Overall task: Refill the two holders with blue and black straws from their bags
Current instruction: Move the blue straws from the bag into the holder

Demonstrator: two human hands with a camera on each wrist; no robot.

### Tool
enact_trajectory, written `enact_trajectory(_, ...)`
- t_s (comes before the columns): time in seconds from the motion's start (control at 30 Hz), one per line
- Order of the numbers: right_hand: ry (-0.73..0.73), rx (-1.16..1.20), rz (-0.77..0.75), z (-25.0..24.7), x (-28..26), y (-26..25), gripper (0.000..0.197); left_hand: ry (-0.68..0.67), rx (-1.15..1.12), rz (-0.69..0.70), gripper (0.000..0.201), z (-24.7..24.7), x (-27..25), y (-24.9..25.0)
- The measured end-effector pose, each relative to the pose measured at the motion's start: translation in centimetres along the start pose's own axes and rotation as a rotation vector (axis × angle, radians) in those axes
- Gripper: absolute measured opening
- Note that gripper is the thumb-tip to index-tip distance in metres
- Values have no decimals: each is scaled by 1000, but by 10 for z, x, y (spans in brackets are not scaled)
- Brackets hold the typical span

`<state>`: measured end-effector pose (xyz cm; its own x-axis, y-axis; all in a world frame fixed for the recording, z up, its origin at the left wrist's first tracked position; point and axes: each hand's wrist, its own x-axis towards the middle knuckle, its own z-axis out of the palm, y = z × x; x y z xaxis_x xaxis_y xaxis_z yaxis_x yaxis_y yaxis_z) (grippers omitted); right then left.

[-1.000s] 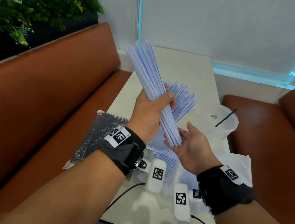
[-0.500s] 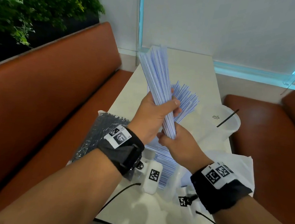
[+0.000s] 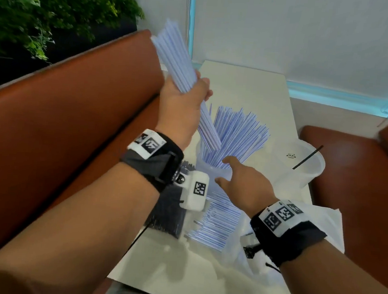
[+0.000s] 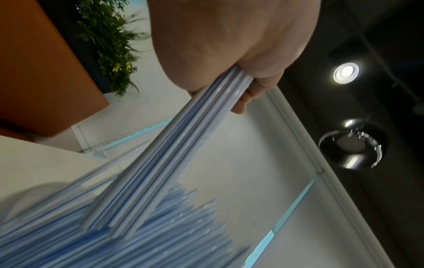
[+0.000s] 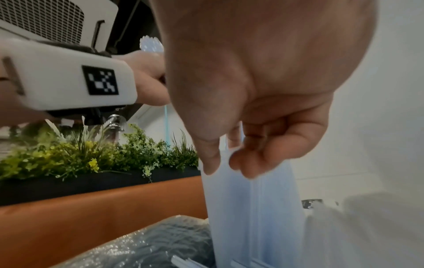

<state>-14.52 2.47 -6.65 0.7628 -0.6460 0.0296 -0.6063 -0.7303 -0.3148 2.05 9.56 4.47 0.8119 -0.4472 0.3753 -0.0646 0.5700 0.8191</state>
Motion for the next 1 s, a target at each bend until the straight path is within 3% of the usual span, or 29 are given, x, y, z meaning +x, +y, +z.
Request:
enact_trajectory(0.13,-45,-22,-10,9,12,3,28,-123,386,-59,10,-2,-14,-36)
enact_trajectory(0.27,-12,-37,-43,16,12,10,25,-44,748,-105,29,-21,-9,-62)
enact_trajectory(0.37,-3,-56,-57,18,12,12,25,-143,971,-223,20,-18,-10,-75)
enact_trajectory(0.47,-14,-63,-59,17,12,11,24,-391,1236,-375,61,-18,-17,-90)
enact_trajectory(0.53,-25,-78,-51,17,13,10,26,-392,1144,-349,88,-25,-16,-92)
enact_trajectory(0.6,-30,-93,-40,17,14,9,26,-311,919,-270,111,-31,-11,-90)
enact_trajectory(0.67,-23,-112,-41,18,13,8,26,-267,776,-188,124,-30,-3,-86)
enact_trajectory(0.77,-14,-137,-42,17,11,8,25,-347,747,-184,126,-17,12,-87)
enact_trajectory(0.87,-19,-166,-36,15,12,6,25,-580,802,-246,123,-4,16,-92)
enact_trajectory(1.0,-35,-165,-19,13,12,3,22,-637,774,-93,127,12,11,-91)
